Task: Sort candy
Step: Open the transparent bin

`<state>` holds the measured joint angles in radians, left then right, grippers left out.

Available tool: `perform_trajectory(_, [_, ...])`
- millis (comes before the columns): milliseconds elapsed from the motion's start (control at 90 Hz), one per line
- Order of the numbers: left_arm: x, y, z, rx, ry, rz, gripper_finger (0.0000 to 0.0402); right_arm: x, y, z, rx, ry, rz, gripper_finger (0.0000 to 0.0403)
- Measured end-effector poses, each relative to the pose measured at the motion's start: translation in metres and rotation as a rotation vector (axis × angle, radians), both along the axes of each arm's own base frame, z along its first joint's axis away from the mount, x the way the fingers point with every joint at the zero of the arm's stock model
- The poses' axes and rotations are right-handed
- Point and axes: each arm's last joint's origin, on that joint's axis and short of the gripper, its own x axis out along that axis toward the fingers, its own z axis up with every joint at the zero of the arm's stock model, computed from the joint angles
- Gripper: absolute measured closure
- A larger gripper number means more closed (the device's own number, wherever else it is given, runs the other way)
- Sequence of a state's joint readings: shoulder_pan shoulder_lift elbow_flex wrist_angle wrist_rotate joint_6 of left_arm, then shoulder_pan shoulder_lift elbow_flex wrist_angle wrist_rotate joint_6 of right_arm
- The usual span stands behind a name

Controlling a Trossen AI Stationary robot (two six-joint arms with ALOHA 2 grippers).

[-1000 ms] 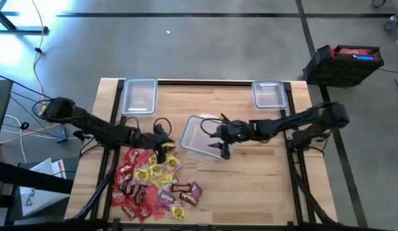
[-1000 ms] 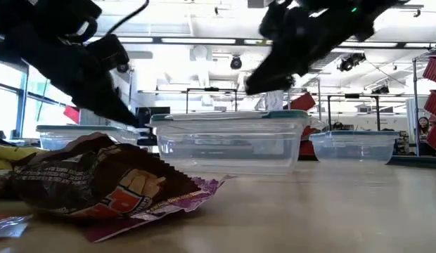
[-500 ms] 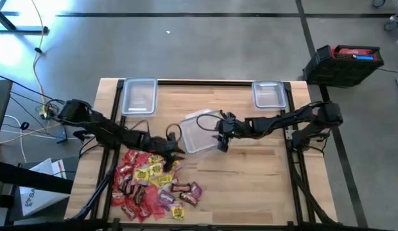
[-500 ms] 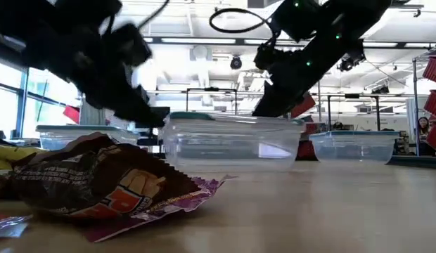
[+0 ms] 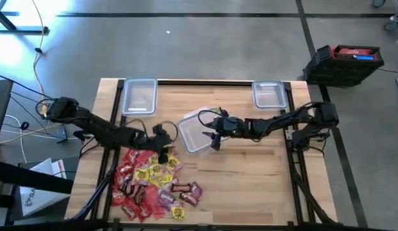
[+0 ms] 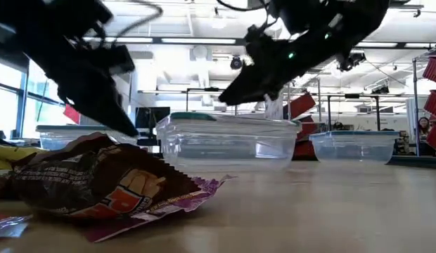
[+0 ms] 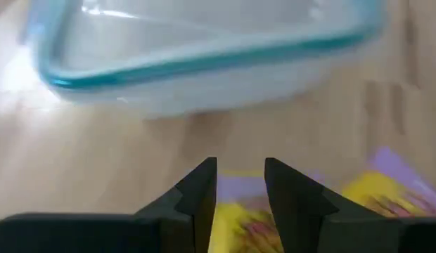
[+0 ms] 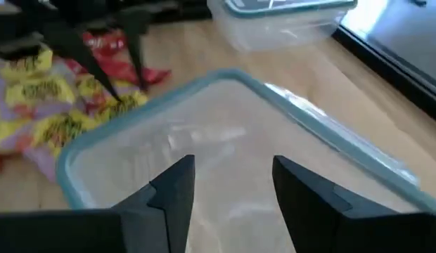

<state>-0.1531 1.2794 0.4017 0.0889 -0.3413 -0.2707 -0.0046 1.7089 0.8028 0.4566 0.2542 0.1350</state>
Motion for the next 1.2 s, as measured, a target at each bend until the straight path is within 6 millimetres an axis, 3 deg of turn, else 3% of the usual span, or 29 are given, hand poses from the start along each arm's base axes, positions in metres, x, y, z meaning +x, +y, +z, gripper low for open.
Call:
perform_trajectory(300, [0.000, 0.038, -0.014, -0.048, -0.051, -0.065, 0.0296, 0.023, 0.000, -0.047, 0.081, -0.130, 0.025, 0.0241])
perform_trajectory(511, [0.005, 0.048, -0.009, -0.066, -0.139, -0.151, 0.0296, 0.024, -0.009, -0.053, 0.075, -0.087, 0.124, 0.0241])
perform_trajectory(789, [0.005, 0.048, -0.017, -0.058, -0.094, -0.125, 0.0296, 0.022, -0.023, -0.055, 0.090, -0.074, 0.218, 0.0241])
perform_trajectory(922, [0.006, 0.055, -0.020, -0.040, -0.097, -0.092, 0.0296, 0.022, -0.022, -0.055, 0.091, -0.071, 0.249, 0.0241])
perform_trajectory(1200, [0.018, 0.052, -0.028, -0.138, -0.164, -0.216, 0.0296, 0.020, -0.024, -0.058, 0.098, -0.045, 0.268, 0.0241])
